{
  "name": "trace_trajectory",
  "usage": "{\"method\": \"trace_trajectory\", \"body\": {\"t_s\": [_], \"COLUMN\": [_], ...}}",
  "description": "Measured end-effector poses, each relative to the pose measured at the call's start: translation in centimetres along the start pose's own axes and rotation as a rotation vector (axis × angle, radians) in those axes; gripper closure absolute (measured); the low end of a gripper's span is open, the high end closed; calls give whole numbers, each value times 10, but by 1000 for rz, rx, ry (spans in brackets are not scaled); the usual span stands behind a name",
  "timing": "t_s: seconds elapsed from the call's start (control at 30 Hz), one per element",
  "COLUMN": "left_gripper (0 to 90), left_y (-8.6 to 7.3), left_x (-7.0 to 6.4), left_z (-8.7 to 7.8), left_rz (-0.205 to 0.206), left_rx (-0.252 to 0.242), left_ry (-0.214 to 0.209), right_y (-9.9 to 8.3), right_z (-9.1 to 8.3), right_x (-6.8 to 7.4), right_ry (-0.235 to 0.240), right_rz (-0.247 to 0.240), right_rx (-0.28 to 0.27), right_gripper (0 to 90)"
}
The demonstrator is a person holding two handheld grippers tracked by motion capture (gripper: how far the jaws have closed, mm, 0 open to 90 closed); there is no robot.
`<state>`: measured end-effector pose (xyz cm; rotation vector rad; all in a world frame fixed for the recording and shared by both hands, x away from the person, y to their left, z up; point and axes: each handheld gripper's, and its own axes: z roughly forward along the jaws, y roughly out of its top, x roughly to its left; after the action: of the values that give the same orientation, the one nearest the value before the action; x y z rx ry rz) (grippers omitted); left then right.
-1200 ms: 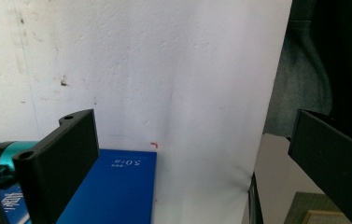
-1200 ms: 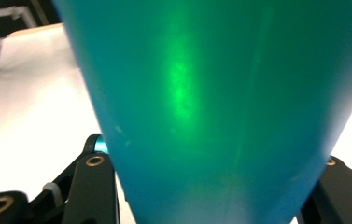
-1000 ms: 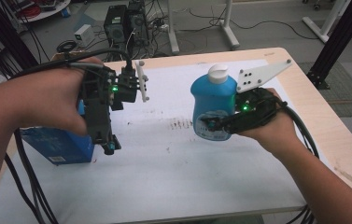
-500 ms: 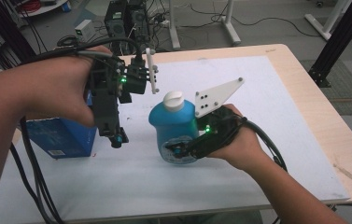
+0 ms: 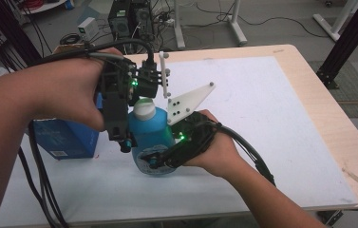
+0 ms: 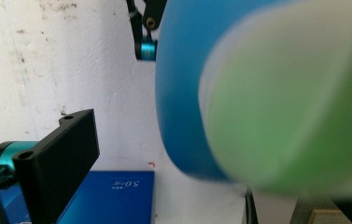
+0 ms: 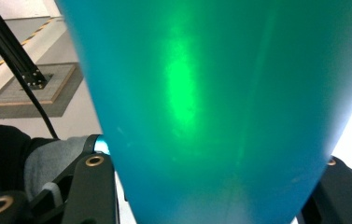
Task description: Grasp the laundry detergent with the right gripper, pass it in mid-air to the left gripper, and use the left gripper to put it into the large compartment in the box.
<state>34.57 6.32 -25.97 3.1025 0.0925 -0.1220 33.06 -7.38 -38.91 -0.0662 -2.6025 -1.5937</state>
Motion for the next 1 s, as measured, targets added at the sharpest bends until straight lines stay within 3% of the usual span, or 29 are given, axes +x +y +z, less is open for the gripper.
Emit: {"method": "trace_trajectory", "body": {"t_s": [0.33, 0.8, 1.0], "left_gripper": [18, 18, 18], "left_y": [0, 1, 1], "left_x": [-2, -5, -5], "left_z": [2, 2, 4], "left_rz": [7, 20, 24], "left_rx": [0, -14, 2], "left_ry": [6, 24, 32], "right_y": [10, 9, 10], "right_z": [13, 20, 21], "right_x": [0, -5, -5], "right_ry": [25, 18, 22], "right_rz": [-1, 29, 37], "right_rx": [-15, -18, -19], "right_gripper": [453, 453, 453]}}
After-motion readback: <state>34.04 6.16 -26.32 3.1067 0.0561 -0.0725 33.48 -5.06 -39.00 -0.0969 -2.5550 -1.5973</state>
